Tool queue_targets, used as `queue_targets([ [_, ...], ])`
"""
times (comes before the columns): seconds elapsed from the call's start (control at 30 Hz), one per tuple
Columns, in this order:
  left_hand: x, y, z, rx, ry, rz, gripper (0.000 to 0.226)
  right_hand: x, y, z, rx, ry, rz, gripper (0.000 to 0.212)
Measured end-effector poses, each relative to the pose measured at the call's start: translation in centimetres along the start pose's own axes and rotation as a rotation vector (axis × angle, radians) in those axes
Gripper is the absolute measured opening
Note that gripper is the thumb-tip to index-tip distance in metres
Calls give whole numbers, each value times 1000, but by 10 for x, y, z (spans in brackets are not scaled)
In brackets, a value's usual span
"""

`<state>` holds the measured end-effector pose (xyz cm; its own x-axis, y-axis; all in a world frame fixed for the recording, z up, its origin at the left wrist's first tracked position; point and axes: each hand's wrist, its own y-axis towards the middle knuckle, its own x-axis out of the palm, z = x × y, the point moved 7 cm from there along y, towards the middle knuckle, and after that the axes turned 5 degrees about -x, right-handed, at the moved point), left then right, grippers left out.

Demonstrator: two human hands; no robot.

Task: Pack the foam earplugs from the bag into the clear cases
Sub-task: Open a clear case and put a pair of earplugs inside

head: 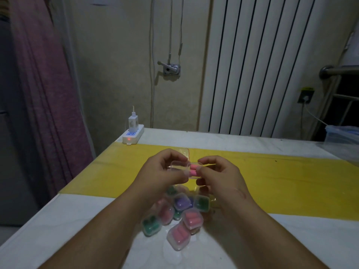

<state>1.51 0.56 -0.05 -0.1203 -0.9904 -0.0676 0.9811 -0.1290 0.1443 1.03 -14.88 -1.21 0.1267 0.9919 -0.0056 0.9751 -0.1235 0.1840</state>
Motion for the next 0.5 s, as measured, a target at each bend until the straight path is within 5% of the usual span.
queue_targets([
  [0.07,2,1,-4,-89,-283,-33,20,-2,0,0,28,79,33,15],
  [0.17,4,3,-10,-188,-543,-80,38,-3,0,1,60,113,31,16],
  [0.5,10,3,-11,-150,-384,-148,29,1,1,5,64,150,-23,17],
])
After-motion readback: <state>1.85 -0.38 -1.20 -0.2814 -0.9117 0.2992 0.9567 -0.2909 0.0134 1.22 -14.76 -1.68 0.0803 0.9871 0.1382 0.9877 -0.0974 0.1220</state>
